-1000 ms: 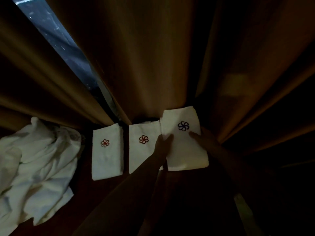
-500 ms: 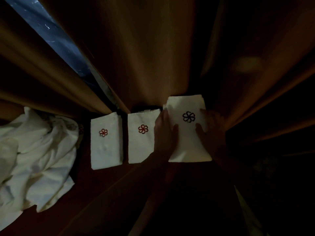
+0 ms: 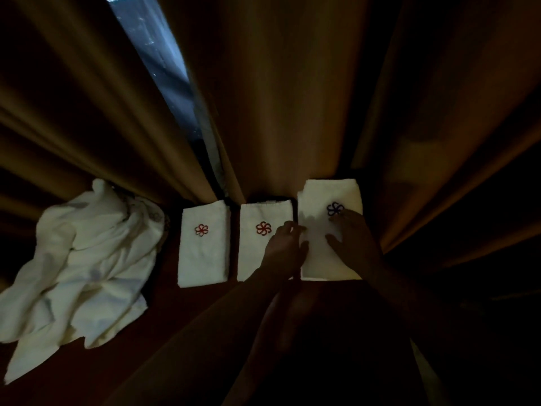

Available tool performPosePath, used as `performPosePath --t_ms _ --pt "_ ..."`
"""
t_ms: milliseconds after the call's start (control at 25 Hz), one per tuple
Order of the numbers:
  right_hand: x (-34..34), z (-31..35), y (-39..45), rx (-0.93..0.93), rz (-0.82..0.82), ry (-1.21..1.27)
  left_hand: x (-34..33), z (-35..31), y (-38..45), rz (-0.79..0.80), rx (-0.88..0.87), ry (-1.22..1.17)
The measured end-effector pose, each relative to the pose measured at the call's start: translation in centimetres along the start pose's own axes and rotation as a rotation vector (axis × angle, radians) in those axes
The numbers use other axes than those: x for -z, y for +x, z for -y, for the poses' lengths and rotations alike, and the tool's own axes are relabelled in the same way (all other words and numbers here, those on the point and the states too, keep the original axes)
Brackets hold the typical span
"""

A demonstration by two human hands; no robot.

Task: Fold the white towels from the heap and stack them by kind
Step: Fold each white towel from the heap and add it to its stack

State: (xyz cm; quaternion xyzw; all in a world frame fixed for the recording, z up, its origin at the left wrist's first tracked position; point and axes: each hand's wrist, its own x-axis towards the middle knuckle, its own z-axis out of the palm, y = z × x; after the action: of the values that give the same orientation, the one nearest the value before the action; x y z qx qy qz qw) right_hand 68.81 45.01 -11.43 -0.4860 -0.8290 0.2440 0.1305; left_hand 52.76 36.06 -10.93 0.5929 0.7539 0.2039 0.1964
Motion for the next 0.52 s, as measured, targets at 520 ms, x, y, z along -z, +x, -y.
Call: performPosePath --t_ms 520 --pt "-7.7 26.6 -8.8 0.286 0.253 0.226 16.8 17.0 -20.8 -0.289 0.241 0.092"
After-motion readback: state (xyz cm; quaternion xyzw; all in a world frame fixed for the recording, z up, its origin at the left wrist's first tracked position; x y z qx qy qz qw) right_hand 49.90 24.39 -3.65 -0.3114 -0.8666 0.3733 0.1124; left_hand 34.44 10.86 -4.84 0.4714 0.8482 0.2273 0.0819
